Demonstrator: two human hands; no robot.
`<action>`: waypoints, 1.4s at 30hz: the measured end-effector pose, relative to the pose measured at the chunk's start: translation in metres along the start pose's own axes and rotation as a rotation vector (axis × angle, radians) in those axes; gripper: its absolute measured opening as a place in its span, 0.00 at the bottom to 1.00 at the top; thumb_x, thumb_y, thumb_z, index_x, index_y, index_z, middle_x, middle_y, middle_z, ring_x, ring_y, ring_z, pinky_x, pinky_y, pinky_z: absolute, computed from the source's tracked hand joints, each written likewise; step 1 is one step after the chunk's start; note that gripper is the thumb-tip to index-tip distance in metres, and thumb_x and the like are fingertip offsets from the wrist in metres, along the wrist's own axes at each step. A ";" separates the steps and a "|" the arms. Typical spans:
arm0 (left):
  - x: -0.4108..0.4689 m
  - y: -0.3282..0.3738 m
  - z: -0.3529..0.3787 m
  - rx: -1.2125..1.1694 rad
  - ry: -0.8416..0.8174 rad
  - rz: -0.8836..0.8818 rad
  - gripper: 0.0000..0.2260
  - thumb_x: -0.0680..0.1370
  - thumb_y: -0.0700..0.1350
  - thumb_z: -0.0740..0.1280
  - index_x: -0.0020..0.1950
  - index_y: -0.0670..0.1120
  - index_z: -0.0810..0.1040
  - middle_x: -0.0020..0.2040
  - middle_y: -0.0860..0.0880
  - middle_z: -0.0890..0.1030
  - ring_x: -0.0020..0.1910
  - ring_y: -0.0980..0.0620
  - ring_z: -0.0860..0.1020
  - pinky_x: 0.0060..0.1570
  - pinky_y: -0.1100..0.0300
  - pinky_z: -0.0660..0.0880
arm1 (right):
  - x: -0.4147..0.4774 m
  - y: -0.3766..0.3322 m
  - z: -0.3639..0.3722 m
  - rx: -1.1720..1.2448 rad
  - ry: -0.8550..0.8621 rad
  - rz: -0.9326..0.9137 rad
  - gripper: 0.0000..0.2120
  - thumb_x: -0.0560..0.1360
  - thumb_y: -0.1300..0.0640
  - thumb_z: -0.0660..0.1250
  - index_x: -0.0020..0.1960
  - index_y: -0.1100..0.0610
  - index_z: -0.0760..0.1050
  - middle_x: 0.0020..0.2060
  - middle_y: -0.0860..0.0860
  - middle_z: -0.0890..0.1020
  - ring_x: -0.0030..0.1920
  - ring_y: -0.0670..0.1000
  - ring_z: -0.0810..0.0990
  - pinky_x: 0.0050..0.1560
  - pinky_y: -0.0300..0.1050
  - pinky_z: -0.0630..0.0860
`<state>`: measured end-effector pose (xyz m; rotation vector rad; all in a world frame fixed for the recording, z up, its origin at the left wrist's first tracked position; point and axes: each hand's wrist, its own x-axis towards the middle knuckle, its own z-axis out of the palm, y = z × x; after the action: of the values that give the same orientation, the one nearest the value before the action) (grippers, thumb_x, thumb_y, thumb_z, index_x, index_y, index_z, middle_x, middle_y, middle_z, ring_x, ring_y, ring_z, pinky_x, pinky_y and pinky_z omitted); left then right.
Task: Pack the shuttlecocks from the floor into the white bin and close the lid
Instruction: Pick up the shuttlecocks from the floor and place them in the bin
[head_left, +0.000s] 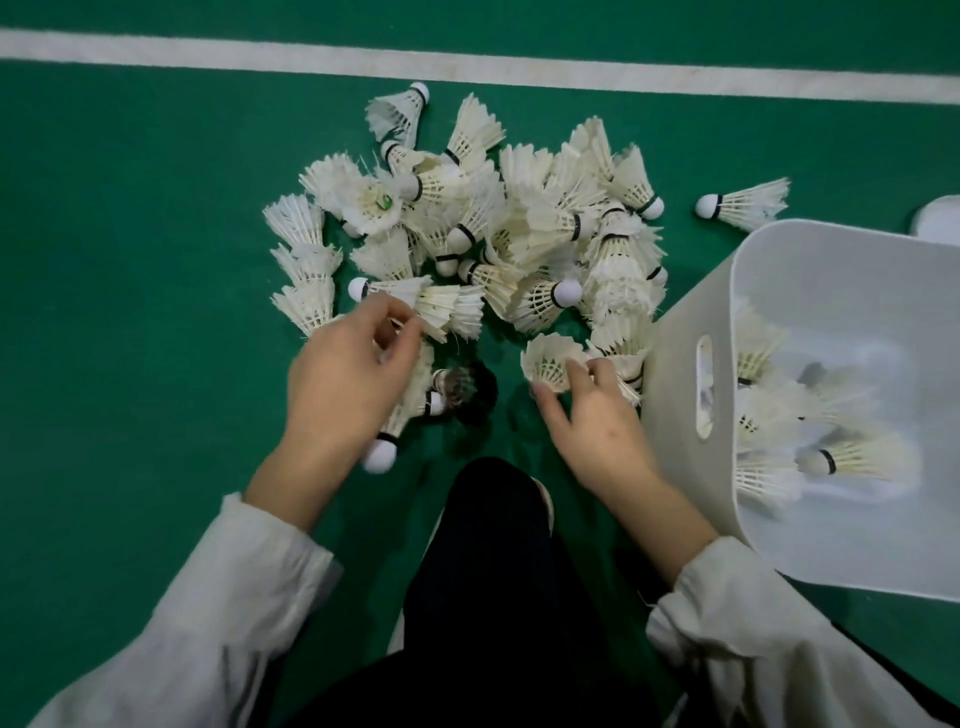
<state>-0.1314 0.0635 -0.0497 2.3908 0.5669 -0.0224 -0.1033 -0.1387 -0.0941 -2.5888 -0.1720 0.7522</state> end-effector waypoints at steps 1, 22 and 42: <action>0.008 0.000 -0.005 0.094 0.002 0.051 0.04 0.77 0.53 0.62 0.50 0.56 0.74 0.40 0.56 0.79 0.37 0.54 0.76 0.35 0.59 0.71 | 0.000 0.001 -0.001 -0.031 -0.010 -0.012 0.28 0.78 0.42 0.56 0.70 0.59 0.62 0.63 0.55 0.66 0.62 0.55 0.70 0.59 0.44 0.67; 0.071 -0.005 -0.020 0.700 -0.230 0.370 0.10 0.75 0.53 0.65 0.48 0.47 0.76 0.56 0.49 0.68 0.31 0.51 0.72 0.26 0.62 0.62 | 0.003 -0.006 -0.002 0.177 0.057 -0.104 0.06 0.78 0.57 0.61 0.48 0.60 0.73 0.41 0.53 0.77 0.40 0.52 0.74 0.38 0.44 0.65; 0.020 0.158 -0.032 0.067 -0.286 0.566 0.08 0.75 0.52 0.66 0.44 0.48 0.75 0.40 0.55 0.75 0.40 0.58 0.73 0.38 0.67 0.67 | -0.031 -0.020 -0.220 -0.280 0.211 -0.166 0.10 0.75 0.52 0.64 0.48 0.54 0.82 0.43 0.55 0.84 0.43 0.57 0.80 0.41 0.43 0.72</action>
<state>-0.0533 -0.0165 0.0680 2.4708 -0.2523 -0.1328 -0.0111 -0.2100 0.0965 -2.8504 -0.4493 0.4165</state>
